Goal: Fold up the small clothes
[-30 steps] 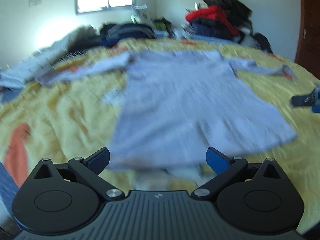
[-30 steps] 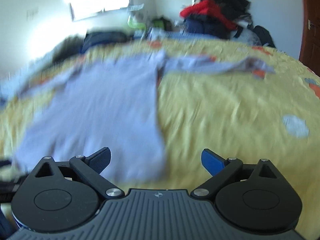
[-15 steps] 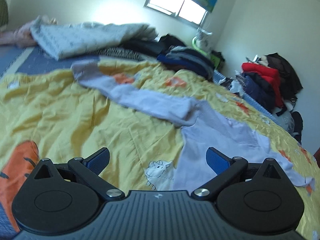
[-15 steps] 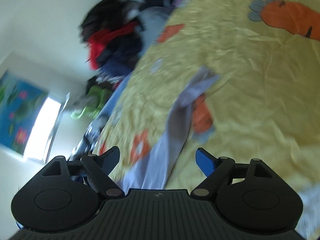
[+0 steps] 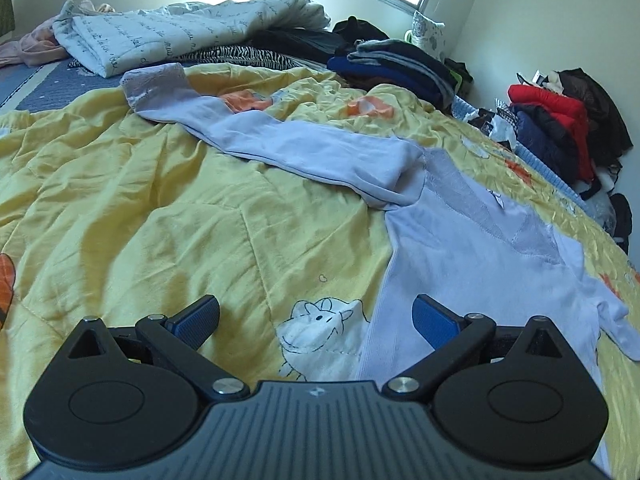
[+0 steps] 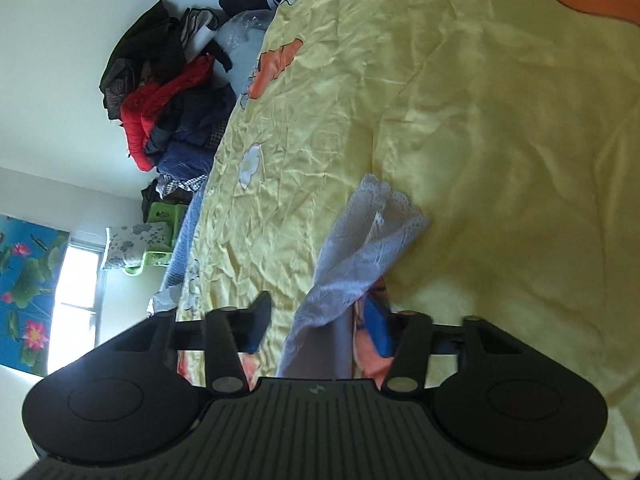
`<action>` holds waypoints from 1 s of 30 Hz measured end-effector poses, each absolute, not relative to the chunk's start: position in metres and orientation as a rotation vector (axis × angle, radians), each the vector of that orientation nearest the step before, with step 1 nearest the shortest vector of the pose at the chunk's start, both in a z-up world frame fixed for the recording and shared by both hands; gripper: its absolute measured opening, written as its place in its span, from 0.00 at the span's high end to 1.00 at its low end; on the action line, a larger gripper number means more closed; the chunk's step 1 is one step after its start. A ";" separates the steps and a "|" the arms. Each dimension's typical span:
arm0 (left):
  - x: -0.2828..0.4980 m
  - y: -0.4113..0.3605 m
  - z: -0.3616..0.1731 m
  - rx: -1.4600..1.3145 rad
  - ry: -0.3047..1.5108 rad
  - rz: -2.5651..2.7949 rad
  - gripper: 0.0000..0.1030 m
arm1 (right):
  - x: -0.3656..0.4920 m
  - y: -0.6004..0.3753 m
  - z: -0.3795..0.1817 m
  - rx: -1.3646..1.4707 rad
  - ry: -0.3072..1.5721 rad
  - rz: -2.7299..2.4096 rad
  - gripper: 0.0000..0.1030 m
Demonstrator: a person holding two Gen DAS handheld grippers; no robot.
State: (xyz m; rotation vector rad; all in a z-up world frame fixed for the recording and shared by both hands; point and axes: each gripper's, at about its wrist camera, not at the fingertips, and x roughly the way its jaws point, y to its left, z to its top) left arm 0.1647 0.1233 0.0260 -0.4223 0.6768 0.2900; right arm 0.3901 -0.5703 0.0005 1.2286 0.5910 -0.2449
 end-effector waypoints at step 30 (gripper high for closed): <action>0.120 0.179 0.043 -0.933 0.500 -0.049 0.00 | 0.345 -0.165 0.058 0.498 0.822 0.793 0.94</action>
